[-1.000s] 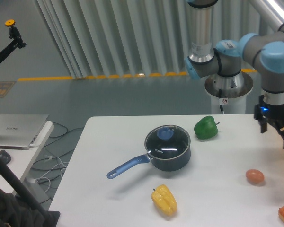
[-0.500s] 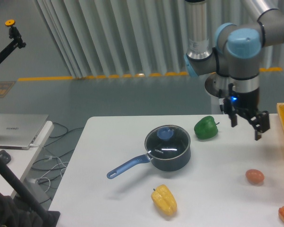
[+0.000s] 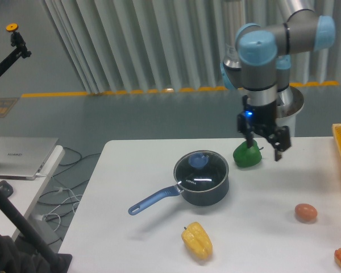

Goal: Open the lid
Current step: 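Move the gripper over the saucepan toward the blue lid knob, then lower the open gripper down onto the blue knob of the glass lid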

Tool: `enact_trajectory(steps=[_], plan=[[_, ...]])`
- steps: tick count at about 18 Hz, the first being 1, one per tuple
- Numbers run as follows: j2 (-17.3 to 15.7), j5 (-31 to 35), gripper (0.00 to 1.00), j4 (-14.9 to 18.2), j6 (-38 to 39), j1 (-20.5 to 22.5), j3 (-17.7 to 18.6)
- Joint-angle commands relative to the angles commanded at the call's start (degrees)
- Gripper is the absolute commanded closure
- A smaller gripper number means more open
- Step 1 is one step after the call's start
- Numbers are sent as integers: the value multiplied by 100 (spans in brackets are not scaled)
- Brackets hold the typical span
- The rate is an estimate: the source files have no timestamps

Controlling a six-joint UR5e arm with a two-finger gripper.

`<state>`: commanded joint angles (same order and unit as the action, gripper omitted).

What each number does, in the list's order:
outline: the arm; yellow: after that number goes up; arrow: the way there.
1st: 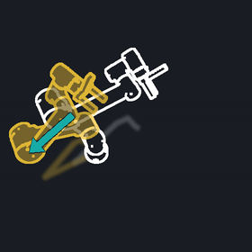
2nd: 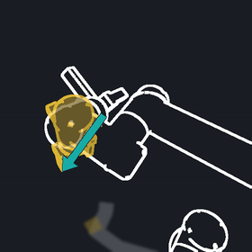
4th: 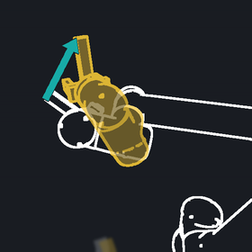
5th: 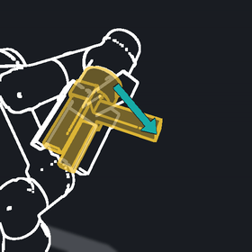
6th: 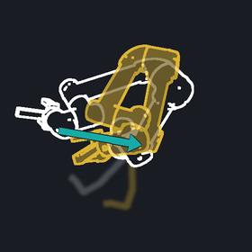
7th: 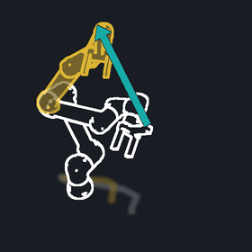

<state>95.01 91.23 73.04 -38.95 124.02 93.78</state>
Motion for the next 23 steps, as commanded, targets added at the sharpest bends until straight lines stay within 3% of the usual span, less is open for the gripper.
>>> enact_trajectory(steps=[14,23], plan=[[229,0,0,9,1547,-1345,44],[141,-17,0,26,2013,-1398,439]])
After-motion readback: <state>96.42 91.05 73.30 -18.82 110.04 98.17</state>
